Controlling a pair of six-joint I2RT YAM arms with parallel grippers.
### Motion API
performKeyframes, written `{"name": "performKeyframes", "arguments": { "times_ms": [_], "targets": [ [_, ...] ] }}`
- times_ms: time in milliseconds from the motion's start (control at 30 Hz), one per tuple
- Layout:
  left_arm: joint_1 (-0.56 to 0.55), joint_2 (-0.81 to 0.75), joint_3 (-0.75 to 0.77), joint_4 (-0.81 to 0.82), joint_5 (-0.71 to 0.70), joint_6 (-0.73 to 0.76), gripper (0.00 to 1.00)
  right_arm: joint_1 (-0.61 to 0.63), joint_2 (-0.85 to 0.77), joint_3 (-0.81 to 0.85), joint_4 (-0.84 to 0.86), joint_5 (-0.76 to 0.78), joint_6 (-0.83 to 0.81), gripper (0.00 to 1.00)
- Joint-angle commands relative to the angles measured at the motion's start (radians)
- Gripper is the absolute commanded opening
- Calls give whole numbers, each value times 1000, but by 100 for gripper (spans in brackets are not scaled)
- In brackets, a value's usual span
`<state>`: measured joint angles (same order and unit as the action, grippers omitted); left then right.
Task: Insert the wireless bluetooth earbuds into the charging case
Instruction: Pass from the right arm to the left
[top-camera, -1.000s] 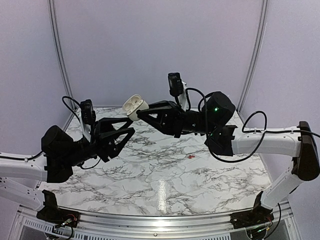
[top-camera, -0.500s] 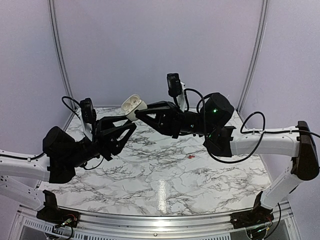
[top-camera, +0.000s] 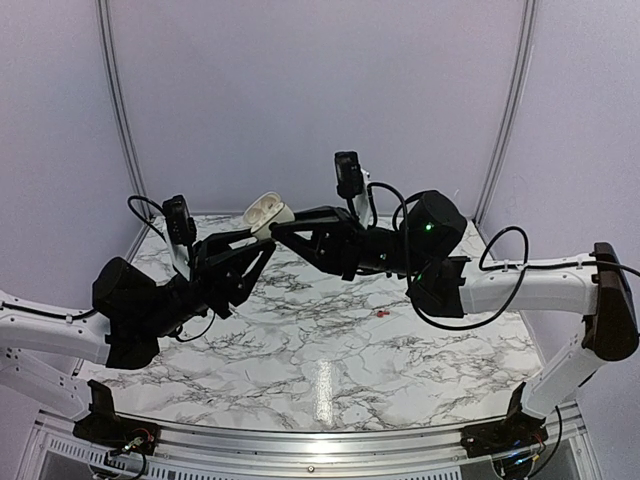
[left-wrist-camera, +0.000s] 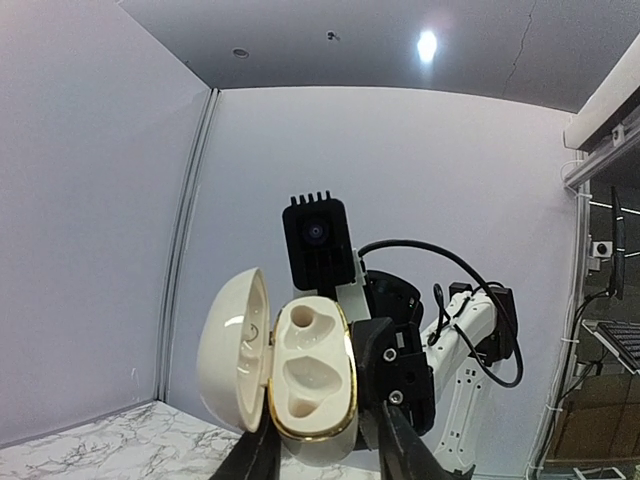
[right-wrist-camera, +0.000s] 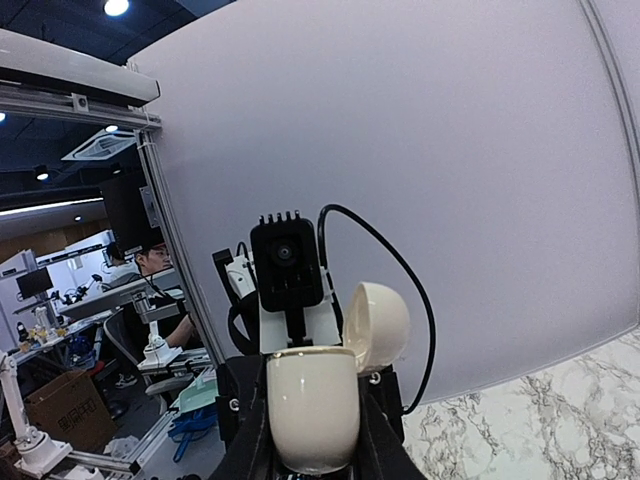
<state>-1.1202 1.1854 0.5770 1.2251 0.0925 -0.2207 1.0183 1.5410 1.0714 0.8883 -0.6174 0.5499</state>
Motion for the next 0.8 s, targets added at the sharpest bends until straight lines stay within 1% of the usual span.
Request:
{"name": "performKeyframes", "arguments": {
  "times_ms": [0, 167, 367, 567, 600, 633, 667, 700, 767],
  "targets": [
    [-7, 6, 33, 76, -25, -11, 34, 9, -14, -4, 32, 19, -9, 0],
    [-7, 9, 33, 89, -26, -15, 30, 11, -18, -14, 34, 24, -8, 0],
    [-7, 11, 28, 99, -17, -14, 19, 11, -22, -16, 41, 22, -3, 0],
    [-7, 7, 24, 99, 6, -4, 16, 11, -24, -16, 43, 20, 2, 2],
    [-7, 6, 23, 99, 7, -4, 16, 11, -25, -17, 41, 21, 3, 5],
    [-7, 3, 20, 97, 7, -3, 15, 9, -26, -17, 33, 22, 3, 11],
    [-7, -2, 16, 92, 2, 0, 14, 6, -29, -16, 23, 24, 2, 18],
    [-7, -9, 9, 84, 0, 5, 13, 2, -33, -16, 10, 23, 4, 29],
    [-7, -31, -1, 50, 0, 18, 11, -7, -43, -19, -16, 19, 5, 48]
  ]
}}
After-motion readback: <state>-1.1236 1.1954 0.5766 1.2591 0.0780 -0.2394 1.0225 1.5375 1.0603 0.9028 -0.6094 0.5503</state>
